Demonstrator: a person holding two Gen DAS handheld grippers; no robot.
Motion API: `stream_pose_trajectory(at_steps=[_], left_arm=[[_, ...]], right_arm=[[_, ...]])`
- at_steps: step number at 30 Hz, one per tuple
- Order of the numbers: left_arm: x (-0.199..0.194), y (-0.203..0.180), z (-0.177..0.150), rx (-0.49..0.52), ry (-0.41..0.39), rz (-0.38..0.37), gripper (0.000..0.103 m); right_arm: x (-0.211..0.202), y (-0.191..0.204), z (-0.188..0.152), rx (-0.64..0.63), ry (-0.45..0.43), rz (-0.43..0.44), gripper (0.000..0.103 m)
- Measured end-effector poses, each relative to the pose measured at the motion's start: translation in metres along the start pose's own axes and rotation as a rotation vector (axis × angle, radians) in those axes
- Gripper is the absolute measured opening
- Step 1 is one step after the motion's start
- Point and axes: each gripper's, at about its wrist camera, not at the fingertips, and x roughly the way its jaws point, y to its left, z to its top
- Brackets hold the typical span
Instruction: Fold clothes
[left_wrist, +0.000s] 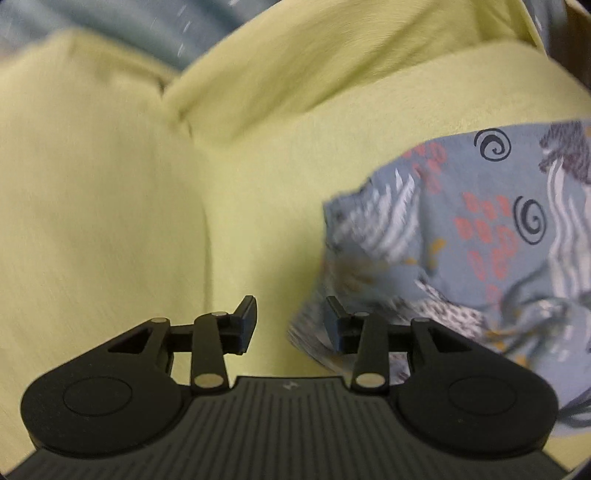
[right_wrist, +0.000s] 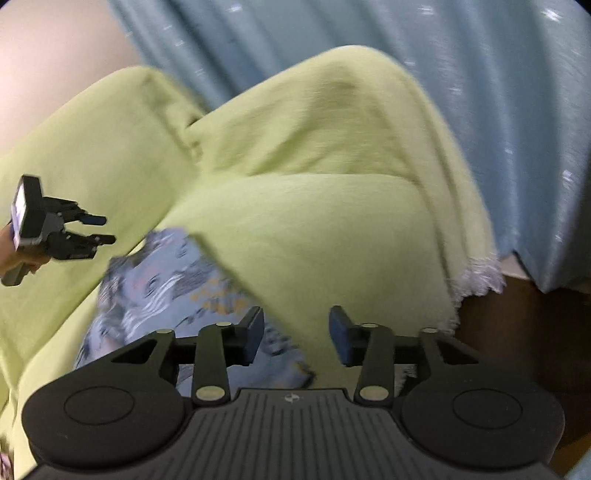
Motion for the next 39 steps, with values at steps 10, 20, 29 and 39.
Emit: stream_pose_trajectory(at_steps=[10, 20, 29, 39], left_arm=[[0.023, 0.023, -0.039, -0.391, -0.036, -0.169, 0.022], [0.009, 0.023, -0.021, -0.39, -0.055, -0.098, 0.031], [0.046, -0.003, 0.036, -0.214, -0.101, -0.165, 0.027], [0.069, 0.014, 0.043, -0.28, -0.171, -0.112, 0.0]], right_arm=[[0.019, 0.033, -0.001, -0.096, 0.055, 0.051, 0.045], [0.027, 0.053, -0.002, -0.232, 0.051, 0.027, 0.048], [0.049, 0.097, -0.004, -0.478, 0.024, 0.081, 0.05], [0.058, 0.09, -0.002, -0.508, 0.036, 0.082, 0.052]])
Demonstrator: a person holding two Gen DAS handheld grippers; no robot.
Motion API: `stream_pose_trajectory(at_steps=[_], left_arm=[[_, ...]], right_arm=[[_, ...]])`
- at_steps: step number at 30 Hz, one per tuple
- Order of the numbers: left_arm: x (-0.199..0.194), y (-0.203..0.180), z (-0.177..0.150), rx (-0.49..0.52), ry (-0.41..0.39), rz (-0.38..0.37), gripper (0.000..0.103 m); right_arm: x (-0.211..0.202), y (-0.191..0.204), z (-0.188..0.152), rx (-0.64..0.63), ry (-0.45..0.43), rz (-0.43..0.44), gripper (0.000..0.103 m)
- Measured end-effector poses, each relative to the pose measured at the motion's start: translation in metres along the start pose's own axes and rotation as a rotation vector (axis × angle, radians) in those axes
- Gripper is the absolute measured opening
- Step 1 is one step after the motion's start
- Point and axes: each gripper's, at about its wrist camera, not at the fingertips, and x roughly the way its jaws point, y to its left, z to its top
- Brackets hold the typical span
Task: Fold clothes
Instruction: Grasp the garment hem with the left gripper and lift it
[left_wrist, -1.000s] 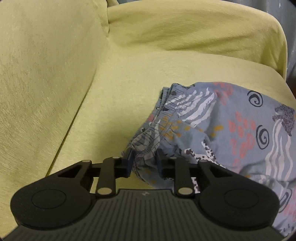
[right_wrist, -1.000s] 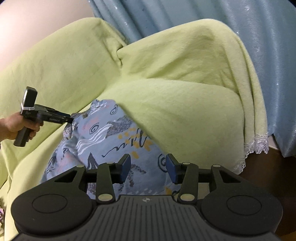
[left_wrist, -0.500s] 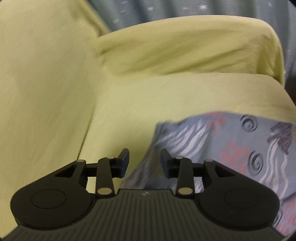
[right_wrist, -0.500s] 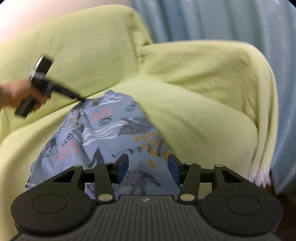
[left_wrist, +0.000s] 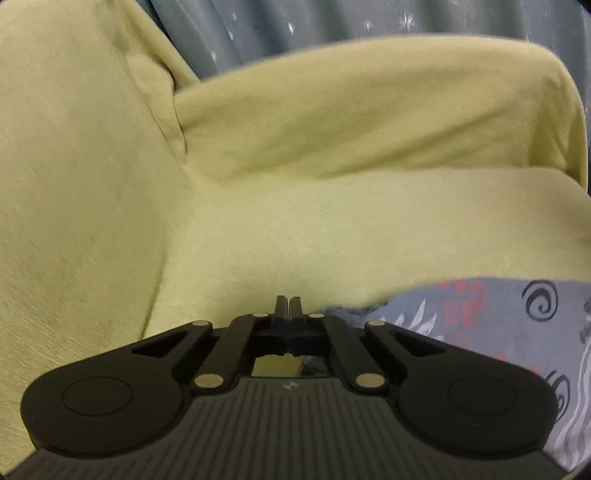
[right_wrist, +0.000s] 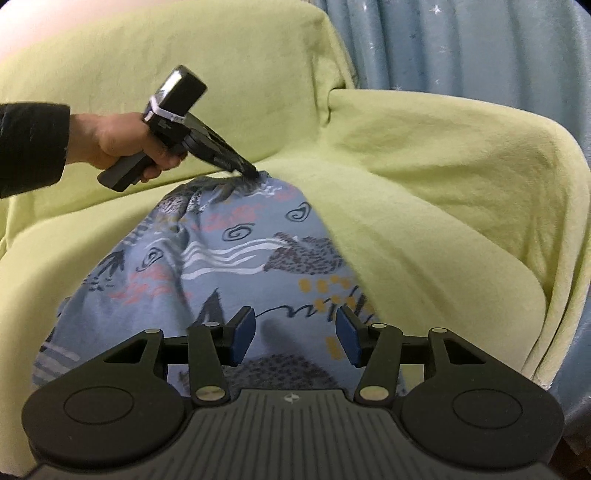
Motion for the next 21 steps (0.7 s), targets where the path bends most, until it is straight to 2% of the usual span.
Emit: stream_pose_trajectory(at_steps=[4, 6, 9, 12, 15, 19, 21], left_arm=[[-0.007, -0.001, -0.003, -0.002, -0.003, 0.017, 0.003], [-0.021, 0.001, -0.004, -0.032, -0.021, -0.018, 0.008], [-0.038, -0.009, -0.002, -0.014, -0.03, -0.057, 0.011], [-0.035, -0.027, -0.007, 0.036, 0.013, -0.104, 0.013], [-0.016, -0.038, -0.016, 0.063, 0.07, -0.071, 0.013], [-0.006, -0.035, -0.02, 0.015, 0.036, -0.022, 0.004], [-0.01, -0.031, -0.017, -0.019, 0.024, -0.005, 0.004]], right_arm=[[0.003, -0.002, 0.001, 0.003, 0.001, 0.017, 0.052], [0.002, 0.001, 0.001, -0.014, -0.004, 0.022, 0.052], [0.001, 0.002, 0.0, -0.026, -0.005, 0.022, 0.053], [0.001, 0.001, -0.001, -0.019, 0.004, 0.025, 0.055], [0.006, 0.002, -0.002, -0.003, 0.022, 0.045, 0.055], [0.015, 0.003, -0.002, -0.003, 0.054, 0.058, 0.055], [0.02, 0.002, -0.003, -0.006, 0.073, 0.048, 0.055]])
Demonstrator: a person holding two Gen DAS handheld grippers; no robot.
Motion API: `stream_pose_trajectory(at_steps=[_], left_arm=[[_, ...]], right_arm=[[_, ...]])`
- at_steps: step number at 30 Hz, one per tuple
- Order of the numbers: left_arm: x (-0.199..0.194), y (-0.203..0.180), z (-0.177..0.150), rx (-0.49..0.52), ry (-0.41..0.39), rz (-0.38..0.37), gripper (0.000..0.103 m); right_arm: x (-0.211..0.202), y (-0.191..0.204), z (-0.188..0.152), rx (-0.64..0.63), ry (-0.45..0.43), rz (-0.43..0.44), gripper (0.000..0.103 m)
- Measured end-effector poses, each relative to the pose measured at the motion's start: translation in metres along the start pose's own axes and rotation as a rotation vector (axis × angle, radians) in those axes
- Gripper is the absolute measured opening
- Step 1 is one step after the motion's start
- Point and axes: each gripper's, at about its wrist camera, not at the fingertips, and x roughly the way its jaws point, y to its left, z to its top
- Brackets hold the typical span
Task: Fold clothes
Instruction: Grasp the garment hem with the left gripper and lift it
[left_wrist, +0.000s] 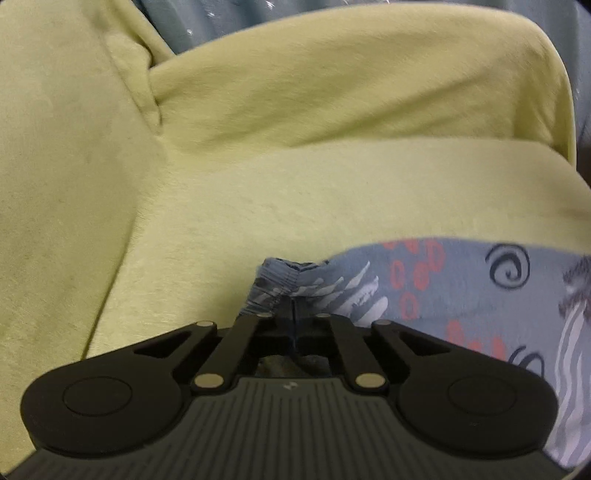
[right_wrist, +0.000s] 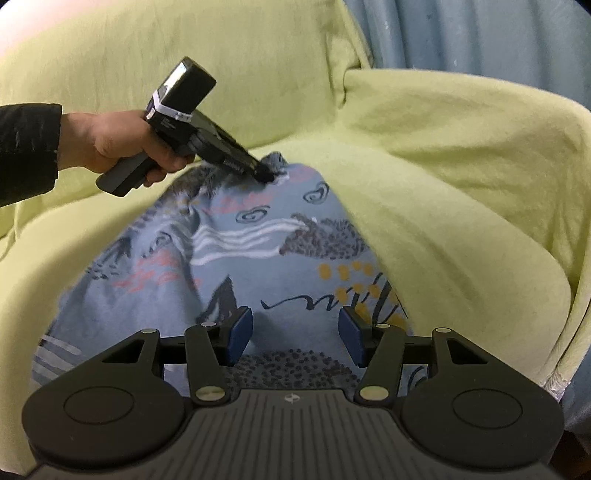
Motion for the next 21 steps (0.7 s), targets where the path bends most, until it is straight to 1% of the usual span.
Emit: stream_pose_trajectory(at_steps=[1, 3, 6, 10, 12, 15, 19, 21], left_arm=[[-0.005, 0.0, 0.002, 0.005, -0.011, 0.012, 0.007], [-0.026, 0.001, 0.001, 0.01, -0.03, 0.024, 0.018], [-0.062, -0.001, -0.005, 0.012, -0.054, 0.029, 0.018], [-0.119, -0.019, -0.026, 0.012, -0.075, 0.027, 0.019], [-0.148, -0.035, -0.044, 0.0, -0.087, 0.012, 0.027], [-0.186, -0.067, -0.073, 0.004, -0.092, 0.012, 0.031], [-0.224, -0.111, -0.11, 0.009, -0.08, 0.008, 0.035], [-0.236, -0.128, -0.125, -0.027, -0.071, 0.007, 0.044]], right_arm=[[0.002, -0.001, 0.0, 0.003, 0.006, -0.003, 0.055], [0.003, -0.001, -0.001, 0.008, 0.013, -0.009, 0.055], [0.005, -0.001, -0.002, 0.005, 0.022, -0.019, 0.056], [0.005, 0.001, -0.004, 0.002, 0.027, -0.03, 0.058], [0.005, 0.002, -0.004, -0.001, 0.031, -0.036, 0.059], [0.005, 0.004, -0.005, -0.008, 0.038, -0.048, 0.062], [0.0, 0.005, -0.004, -0.006, 0.04, -0.069, 0.065], [-0.009, 0.004, -0.002, -0.001, 0.019, -0.078, 0.065]])
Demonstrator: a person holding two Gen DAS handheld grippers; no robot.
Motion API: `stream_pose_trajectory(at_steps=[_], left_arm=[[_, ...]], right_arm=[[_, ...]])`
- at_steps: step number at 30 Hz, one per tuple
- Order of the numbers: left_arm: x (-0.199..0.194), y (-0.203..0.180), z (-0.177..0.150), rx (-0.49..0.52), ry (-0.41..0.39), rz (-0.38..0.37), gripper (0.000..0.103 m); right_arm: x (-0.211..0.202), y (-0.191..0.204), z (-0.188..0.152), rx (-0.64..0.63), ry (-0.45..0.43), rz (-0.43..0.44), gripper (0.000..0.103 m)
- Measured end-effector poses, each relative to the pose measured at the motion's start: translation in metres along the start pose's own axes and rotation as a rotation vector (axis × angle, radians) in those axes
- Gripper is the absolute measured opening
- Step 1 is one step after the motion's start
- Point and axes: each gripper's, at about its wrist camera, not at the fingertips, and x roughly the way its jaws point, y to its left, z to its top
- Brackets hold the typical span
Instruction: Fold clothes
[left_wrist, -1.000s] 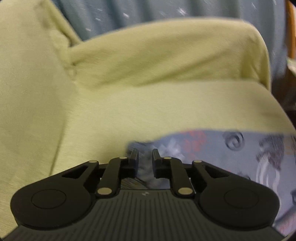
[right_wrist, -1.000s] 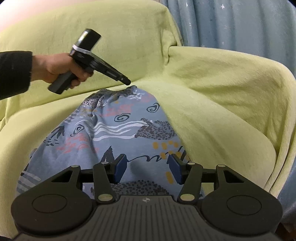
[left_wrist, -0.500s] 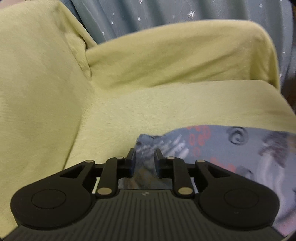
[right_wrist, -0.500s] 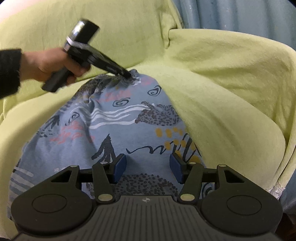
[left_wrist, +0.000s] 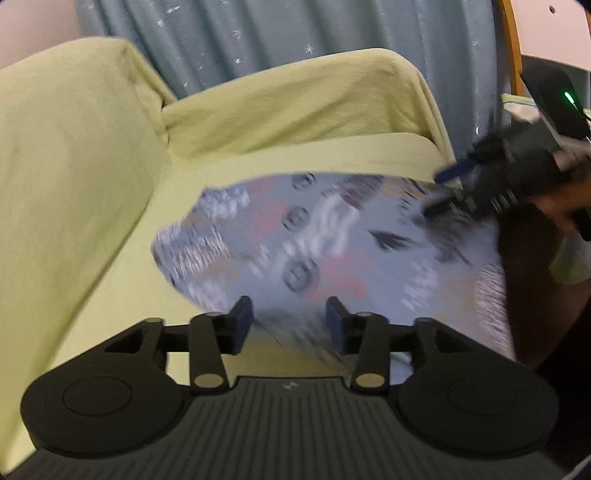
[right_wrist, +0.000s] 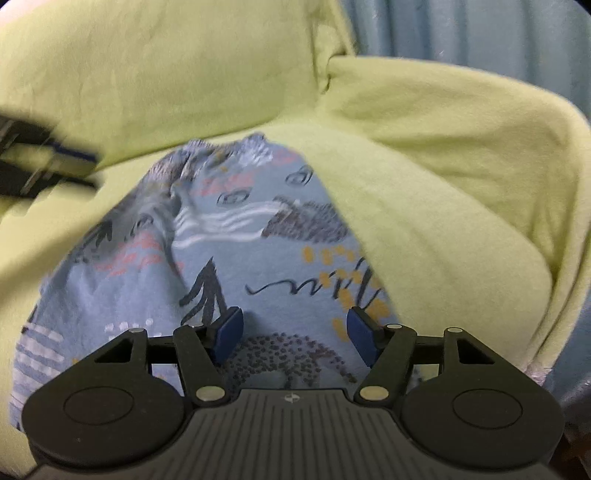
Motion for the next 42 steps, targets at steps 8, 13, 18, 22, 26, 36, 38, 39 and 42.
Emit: stream_pose_trajectory(at_steps=[8, 13, 18, 22, 26, 36, 38, 39, 42], left_arm=[[-0.032, -0.08, -0.047, 0.325, 0.018, 0.076, 0.049], [-0.033, -0.101, -0.054, 0.427, 0.036, 0.038, 0.057], [-0.017, -0.074, -0.042, 0.171, 0.022, 0.023, 0.057], [-0.007, -0.039, -0.032, -0.026, 0.01, 0.049, 0.057], [-0.001, -0.015, -0.03, -0.183, 0.012, 0.081, 0.057], [-0.034, -0.005, -0.043, -0.371, -0.019, 0.143, 0.063], [-0.037, -0.009, -0.047, -0.36, -0.012, 0.137, 0.067], [-0.037, -0.011, -0.048, -0.357, -0.008, 0.129, 0.07], [-0.03, -0.018, -0.049, -0.315, 0.008, 0.081, 0.073]], right_arm=[[-0.043, -0.008, -0.004, -0.035, -0.056, -0.004, 0.066], [-0.058, -0.019, -0.008, 0.004, -0.049, 0.033, 0.067], [-0.069, -0.008, -0.007, 0.037, -0.044, 0.271, 0.067], [-0.066, 0.041, -0.005, -0.13, -0.026, 0.411, 0.067], [-0.067, 0.088, -0.016, -0.288, 0.015, 0.448, 0.067], [-0.054, 0.166, -0.046, -0.601, 0.077, 0.314, 0.043], [-0.055, 0.177, -0.045, -0.657, 0.076, 0.281, 0.031], [-0.056, 0.179, -0.043, -0.654, 0.079, 0.274, 0.016], [-0.057, 0.166, -0.03, -0.539, 0.076, 0.303, 0.0]])
